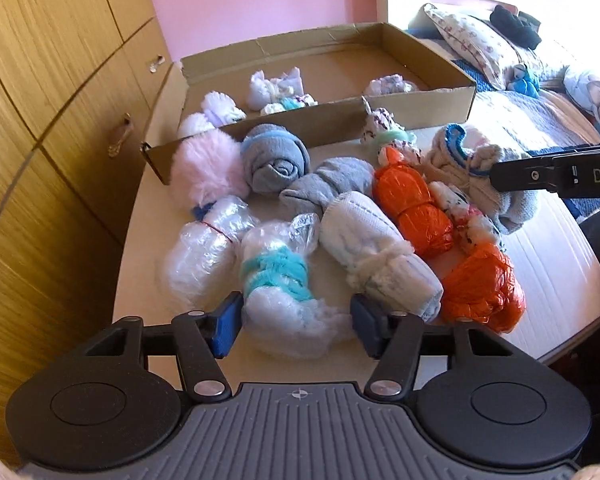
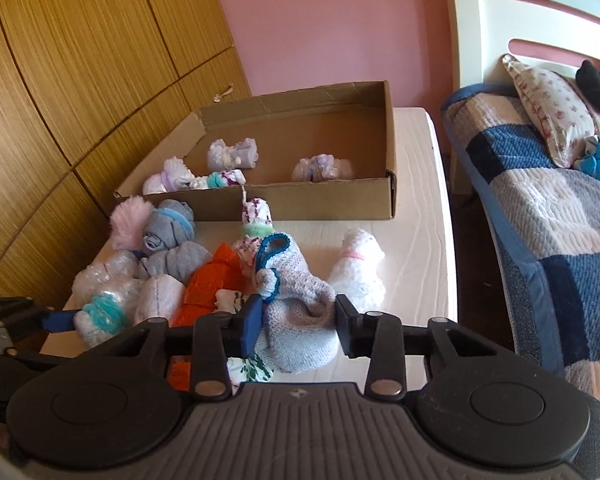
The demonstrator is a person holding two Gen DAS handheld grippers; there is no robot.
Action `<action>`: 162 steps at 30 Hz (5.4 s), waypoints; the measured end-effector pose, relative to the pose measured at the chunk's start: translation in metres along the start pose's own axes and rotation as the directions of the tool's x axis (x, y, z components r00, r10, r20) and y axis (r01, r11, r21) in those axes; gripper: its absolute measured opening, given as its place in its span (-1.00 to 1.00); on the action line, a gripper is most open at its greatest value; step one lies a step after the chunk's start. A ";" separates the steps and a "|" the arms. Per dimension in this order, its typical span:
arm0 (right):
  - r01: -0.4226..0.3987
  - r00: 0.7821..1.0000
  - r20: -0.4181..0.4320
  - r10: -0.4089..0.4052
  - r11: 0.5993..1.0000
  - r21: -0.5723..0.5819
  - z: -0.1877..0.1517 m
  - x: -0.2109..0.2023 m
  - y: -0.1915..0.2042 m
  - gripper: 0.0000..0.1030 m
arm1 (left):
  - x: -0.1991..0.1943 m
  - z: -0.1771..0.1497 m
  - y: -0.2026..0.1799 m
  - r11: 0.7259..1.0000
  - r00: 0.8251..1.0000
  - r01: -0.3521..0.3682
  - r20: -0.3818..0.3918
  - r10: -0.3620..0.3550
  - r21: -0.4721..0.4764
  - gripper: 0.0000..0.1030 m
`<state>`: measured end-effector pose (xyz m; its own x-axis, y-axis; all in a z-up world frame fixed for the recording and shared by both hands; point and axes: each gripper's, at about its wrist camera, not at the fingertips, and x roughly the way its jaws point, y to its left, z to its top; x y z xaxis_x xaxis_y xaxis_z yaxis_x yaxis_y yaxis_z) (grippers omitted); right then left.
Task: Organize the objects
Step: 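Grasp the teal-banded plastic bundle with the left gripper while the right grasps the knitted sock, then carry both bundles into the box and open both grippers to release them, then move both grippers back over the remaining socks on the dresser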
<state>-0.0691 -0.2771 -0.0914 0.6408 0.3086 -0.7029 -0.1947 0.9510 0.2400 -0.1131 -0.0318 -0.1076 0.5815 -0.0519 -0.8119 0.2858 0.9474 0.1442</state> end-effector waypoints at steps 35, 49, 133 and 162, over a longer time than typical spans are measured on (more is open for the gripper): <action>0.000 1.000 -0.010 0.000 1.000 -0.028 0.001 -0.006 -0.008 -0.72 | -0.024 0.023 0.033 0.993 0.997 0.063 0.061 -0.058 -0.097 -0.08; -0.047 0.998 -0.041 0.046 0.999 -0.020 -0.004 0.004 -0.009 -0.64 | -0.026 0.023 0.026 0.993 0.995 0.086 0.053 -0.082 -0.085 -0.08; -0.058 0.997 0.039 0.065 0.985 -0.164 0.096 -0.135 -0.014 0.16 | -0.193 0.121 0.070 0.958 0.971 0.151 0.216 -0.098 -0.243 0.94; -0.105 0.991 -0.111 0.072 0.937 -0.334 -0.018 0.017 0.067 -0.08 | -0.008 0.031 0.062 0.995 0.998 -0.048 0.022 0.050 -0.082 0.56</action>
<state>-0.0848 -0.2077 -0.0992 0.5390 0.3764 -0.7536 -0.4979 0.8640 0.0754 -0.0762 0.0177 -0.0741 0.6118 -0.0111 -0.7909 0.1938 0.9715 0.1363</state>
